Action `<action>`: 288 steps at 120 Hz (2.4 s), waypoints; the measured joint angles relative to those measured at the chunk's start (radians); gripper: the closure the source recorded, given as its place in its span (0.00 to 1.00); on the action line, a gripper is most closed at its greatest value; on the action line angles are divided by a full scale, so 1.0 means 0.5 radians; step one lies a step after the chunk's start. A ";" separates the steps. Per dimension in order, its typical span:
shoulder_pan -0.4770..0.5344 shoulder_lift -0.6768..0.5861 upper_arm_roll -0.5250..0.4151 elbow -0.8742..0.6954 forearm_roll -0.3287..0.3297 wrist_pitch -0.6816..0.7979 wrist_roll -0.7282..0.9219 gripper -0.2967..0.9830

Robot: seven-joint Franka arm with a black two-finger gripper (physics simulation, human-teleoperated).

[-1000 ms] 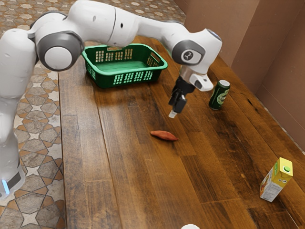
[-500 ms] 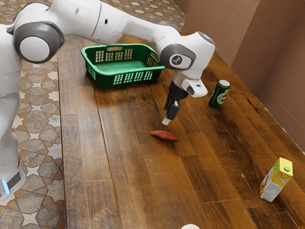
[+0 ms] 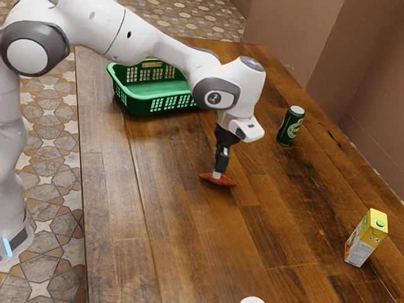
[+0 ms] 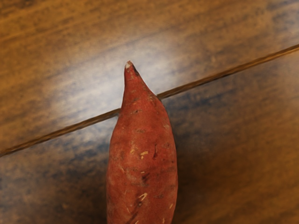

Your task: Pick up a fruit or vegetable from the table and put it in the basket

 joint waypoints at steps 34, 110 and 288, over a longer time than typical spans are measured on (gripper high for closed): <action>0.013 0.095 0.006 -0.003 -0.001 0.123 -0.025 0.26; 0.013 0.159 0.012 0.006 0.002 0.131 -0.060 0.54; 0.966 0.167 0.385 0.781 0.190 -0.626 -0.120 0.67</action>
